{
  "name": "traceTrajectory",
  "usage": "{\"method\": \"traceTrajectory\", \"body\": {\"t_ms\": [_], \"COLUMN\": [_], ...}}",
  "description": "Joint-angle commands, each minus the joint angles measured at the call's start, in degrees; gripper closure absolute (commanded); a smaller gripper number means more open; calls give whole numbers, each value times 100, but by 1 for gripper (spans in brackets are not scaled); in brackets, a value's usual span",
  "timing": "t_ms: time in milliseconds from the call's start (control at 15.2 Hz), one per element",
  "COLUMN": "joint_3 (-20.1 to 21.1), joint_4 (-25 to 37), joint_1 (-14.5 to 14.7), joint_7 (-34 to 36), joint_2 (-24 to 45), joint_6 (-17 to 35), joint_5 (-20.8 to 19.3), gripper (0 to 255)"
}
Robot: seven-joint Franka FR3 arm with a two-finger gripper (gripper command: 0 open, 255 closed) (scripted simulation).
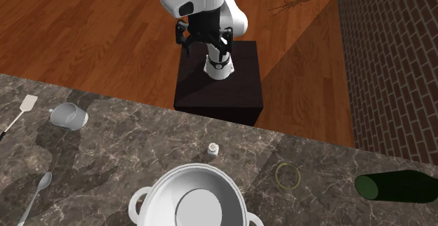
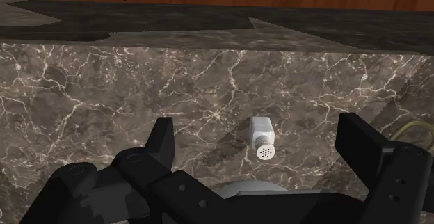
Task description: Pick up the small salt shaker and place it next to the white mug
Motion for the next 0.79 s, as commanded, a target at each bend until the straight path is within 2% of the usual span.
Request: {"method": "traceTrajectory", "body": {"t_ms": [0,726], "joint_3": [0,-105], "joint_4": [0,-224], "joint_1": [0,96], "joint_7": [0,149], "joint_2": [0,1812], "joint_6": [0,1780], "joint_5": [0,167], "gripper": [0,0]}}
